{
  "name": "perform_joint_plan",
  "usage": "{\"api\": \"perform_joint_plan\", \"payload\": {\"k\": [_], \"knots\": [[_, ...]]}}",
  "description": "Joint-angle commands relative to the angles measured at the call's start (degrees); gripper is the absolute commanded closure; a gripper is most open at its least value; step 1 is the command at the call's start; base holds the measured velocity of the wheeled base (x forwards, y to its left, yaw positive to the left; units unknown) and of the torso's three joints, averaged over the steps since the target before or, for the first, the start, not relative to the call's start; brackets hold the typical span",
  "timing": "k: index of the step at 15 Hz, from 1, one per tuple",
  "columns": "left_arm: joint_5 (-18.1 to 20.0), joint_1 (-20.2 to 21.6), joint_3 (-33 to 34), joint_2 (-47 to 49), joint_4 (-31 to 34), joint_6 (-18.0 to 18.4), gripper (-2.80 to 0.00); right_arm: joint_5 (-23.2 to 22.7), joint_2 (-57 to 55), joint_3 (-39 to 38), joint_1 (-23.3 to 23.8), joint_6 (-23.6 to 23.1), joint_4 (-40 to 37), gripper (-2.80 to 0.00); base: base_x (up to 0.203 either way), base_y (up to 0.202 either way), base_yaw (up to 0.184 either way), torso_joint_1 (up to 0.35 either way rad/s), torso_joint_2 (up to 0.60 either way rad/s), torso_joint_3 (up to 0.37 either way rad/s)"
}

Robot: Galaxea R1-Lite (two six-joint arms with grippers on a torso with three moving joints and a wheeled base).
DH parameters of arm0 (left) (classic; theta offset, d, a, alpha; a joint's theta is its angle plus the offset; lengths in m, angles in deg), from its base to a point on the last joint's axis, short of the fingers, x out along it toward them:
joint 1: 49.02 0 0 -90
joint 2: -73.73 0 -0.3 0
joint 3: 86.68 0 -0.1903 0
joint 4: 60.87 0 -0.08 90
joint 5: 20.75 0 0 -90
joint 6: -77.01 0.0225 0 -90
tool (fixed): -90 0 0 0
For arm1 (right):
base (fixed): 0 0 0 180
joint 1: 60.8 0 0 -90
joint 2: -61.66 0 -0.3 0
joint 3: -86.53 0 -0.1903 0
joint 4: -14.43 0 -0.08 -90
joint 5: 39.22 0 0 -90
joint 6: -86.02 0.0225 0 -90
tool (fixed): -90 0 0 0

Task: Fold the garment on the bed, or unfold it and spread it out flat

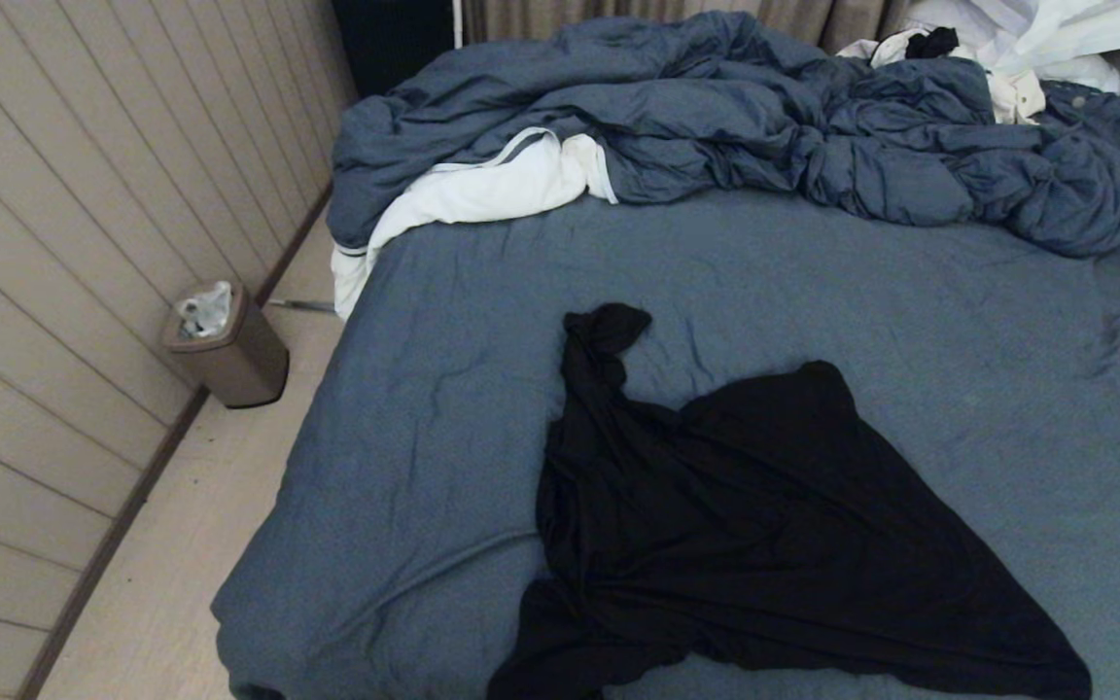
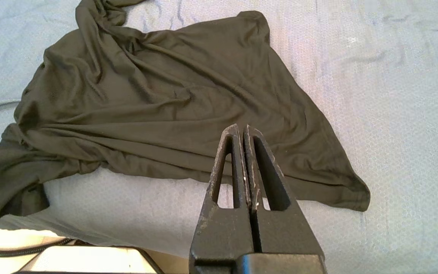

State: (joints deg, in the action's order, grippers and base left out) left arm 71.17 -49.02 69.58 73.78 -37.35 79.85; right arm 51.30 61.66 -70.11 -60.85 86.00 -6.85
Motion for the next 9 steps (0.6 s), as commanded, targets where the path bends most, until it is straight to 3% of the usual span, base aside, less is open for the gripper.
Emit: {"api": "perform_joint_plan", "payload": {"k": [1,3,9], "knots": [[-0.78,0.0,0.33,0.13,-0.19,-2.06,0.0,0.0,-0.09,0.0,0.03,0.12,-0.11,0.0,0.0,0.0,0.0,0.0,0.0,0.0],[-2.79,0.0,0.37,0.07,-0.74,-8.94,0.0,0.0,-0.09,0.0,0.05,0.29,-0.33,0.0,0.0,0.0,0.0,0.0,0.0,0.0],[-3.05,0.0,0.37,0.04,-1.03,-9.42,0.0,-0.08,-0.1,0.0,0.05,0.36,-0.41,0.0,0.0,0.0,0.0,0.0,0.0,0.0]]}}
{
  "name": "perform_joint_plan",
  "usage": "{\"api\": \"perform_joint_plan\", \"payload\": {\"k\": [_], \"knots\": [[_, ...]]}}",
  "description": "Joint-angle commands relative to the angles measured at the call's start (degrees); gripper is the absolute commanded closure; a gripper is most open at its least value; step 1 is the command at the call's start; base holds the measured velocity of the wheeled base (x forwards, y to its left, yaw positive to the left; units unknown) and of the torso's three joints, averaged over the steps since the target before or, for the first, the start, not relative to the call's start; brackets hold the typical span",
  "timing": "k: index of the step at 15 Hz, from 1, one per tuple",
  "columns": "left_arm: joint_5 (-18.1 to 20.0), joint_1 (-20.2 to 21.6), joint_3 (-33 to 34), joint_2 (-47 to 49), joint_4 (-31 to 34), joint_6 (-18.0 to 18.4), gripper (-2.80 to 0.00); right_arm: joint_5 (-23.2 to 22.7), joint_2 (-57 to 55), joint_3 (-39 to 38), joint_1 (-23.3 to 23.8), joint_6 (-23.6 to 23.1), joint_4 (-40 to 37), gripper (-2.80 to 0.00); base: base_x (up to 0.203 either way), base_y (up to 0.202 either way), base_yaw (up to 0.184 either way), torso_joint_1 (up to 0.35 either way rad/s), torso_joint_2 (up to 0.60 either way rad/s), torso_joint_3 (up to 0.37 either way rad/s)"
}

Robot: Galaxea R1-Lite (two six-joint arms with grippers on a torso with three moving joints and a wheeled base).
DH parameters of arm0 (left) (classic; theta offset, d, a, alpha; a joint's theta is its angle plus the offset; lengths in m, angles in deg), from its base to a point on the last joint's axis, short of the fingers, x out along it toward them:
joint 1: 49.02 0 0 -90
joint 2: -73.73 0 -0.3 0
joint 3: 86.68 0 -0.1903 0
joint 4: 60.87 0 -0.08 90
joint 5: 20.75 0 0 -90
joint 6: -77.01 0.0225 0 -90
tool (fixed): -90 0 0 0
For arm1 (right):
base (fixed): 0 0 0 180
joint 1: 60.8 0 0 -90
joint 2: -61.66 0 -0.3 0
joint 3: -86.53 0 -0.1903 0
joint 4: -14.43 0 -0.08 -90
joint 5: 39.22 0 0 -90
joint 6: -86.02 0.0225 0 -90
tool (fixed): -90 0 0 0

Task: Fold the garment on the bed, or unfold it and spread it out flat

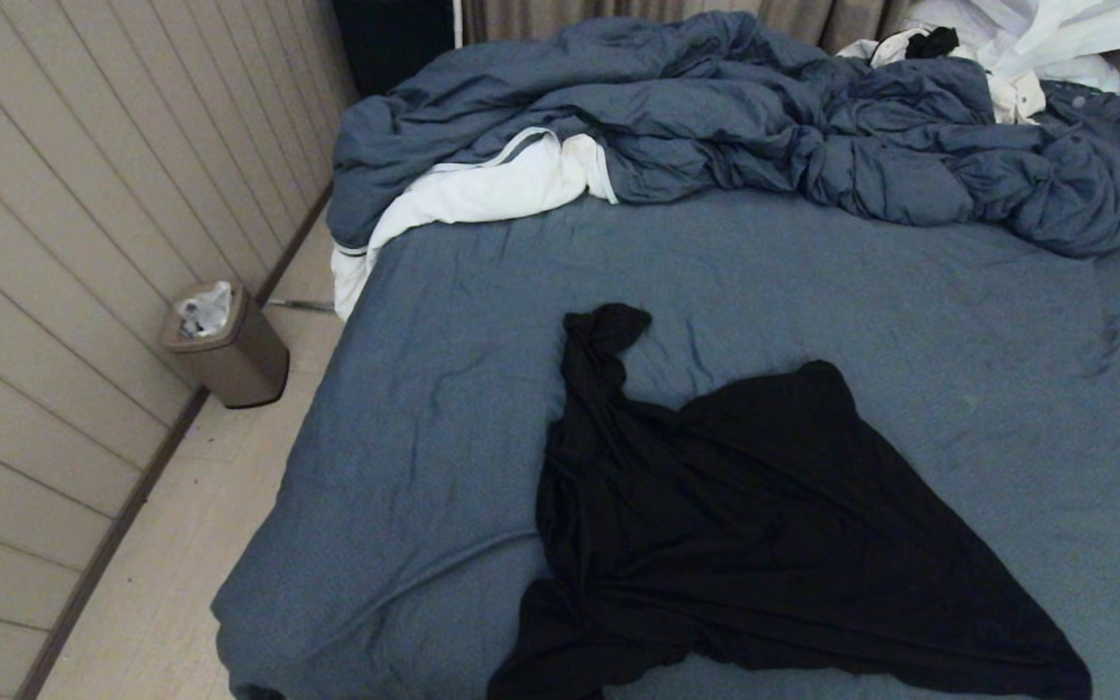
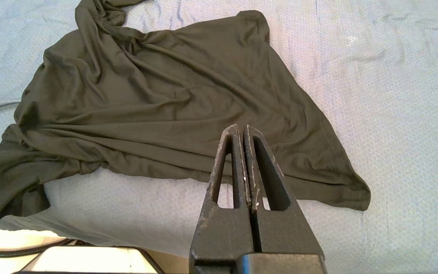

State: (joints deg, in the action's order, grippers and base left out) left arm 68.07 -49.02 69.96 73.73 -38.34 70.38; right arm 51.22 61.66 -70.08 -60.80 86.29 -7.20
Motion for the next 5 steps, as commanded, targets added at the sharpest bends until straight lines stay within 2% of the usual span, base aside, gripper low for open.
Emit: {"api": "perform_joint_plan", "payload": {"k": [1,5], "knots": [[0.13,0.0,0.0,0.09,-0.04,0.12,0.0,0.0,0.0,-0.02,0.0,0.05,-0.04,0.0,0.0,0.0,0.0,0.0,0.0,0.0],[0.13,0.0,0.0,0.09,-0.04,0.12,0.0,0.0,-0.09,-0.02,0.0,-0.09,0.03,0.0,0.0,0.0,0.0,0.0,0.0,0.0]]}}
